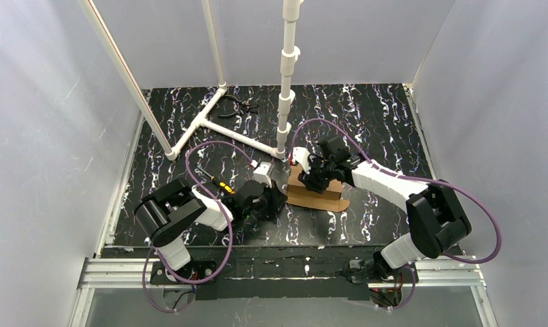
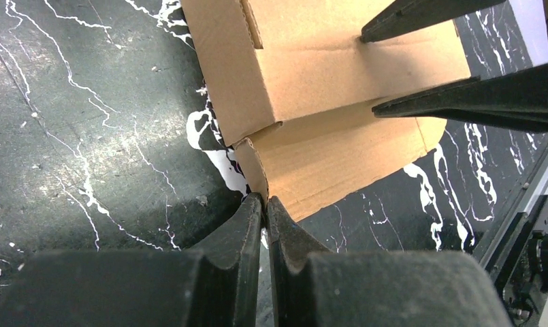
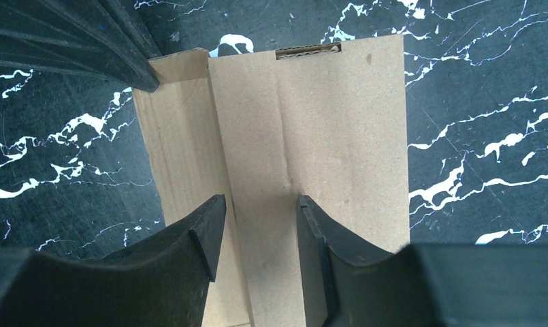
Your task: Fold the paper box
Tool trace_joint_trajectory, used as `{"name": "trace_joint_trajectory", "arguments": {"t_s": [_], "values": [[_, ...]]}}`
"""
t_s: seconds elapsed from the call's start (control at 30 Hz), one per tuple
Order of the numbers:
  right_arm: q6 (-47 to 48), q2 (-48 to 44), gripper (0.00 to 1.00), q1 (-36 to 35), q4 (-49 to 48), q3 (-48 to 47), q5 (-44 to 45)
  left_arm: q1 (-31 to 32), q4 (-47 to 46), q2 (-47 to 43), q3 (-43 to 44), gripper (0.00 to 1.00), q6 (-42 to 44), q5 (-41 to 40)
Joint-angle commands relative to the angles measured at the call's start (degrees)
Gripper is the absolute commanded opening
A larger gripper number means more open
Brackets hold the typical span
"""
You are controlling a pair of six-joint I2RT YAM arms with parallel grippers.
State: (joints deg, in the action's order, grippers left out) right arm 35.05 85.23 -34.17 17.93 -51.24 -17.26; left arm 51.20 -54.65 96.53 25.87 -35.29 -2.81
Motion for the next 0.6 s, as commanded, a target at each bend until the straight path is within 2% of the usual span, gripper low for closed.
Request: {"name": "trace_joint_trajectory", "arguments": {"t_s": [0.0,0.33,0.57], "values": [[-2.21,3.55,0.5,-0.46,5.92,1.42,-1.06,1.54,1.64,-3.76,1.61,0.06,3.34,0.77],[-3.17,3.63,0.5,-0.46,5.28,1.54,-0.26,2.96,2.67,-4.22,1.24,0.06,7.16,0.43],[-3.26,3.88,0.5,-0.46,5.55,1.42,-0.4,2.94,7.12,-4.68,3.9,0.06,10.9,1.61]]}}
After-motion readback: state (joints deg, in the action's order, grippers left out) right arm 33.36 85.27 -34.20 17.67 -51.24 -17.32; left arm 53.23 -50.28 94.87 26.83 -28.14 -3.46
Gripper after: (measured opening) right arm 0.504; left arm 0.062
